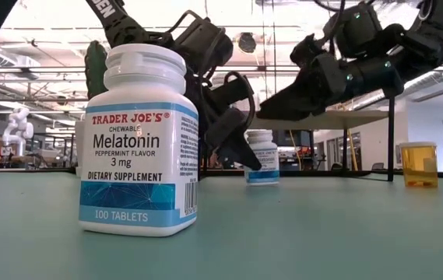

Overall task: Pick and place medicine bottles onto shelf by color
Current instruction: Put the top blue pill bottle on the shelf

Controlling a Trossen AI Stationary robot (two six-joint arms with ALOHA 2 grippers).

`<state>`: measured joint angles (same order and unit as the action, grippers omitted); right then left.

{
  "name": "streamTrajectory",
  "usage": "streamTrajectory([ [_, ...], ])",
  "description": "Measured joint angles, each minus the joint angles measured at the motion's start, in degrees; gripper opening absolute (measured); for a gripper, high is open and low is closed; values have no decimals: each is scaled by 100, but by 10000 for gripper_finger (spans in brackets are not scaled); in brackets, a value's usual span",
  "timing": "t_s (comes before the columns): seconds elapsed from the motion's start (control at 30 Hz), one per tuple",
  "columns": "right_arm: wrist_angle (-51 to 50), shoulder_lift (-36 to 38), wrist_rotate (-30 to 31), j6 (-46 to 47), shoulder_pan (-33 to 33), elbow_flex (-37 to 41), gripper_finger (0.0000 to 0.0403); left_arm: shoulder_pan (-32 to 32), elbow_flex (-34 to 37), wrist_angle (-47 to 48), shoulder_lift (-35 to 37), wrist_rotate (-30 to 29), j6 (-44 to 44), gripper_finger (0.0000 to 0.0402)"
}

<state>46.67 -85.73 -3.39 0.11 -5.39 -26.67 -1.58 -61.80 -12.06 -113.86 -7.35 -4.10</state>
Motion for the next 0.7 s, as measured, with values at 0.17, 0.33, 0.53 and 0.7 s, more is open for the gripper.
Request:
streamTrajectory([
  [0.17, 34, -372, -117, 22, -109, -16, 306, 0, -2, -3, 0, -2, -13, 150],
  [0.33, 234, -527, -143, 71, -134, -18, 302, 11, -2, 0, 0, -3, -17, 150],
  [0.53, 381, -830, -272, -49, -177, -16, 268, 11, -2, -4, 0, -2, -126, 150],
  [0.7, 570, -957, -290, -74, -177, -16, 227, 11, -2, -26, 0, 116, -207, 150],
])
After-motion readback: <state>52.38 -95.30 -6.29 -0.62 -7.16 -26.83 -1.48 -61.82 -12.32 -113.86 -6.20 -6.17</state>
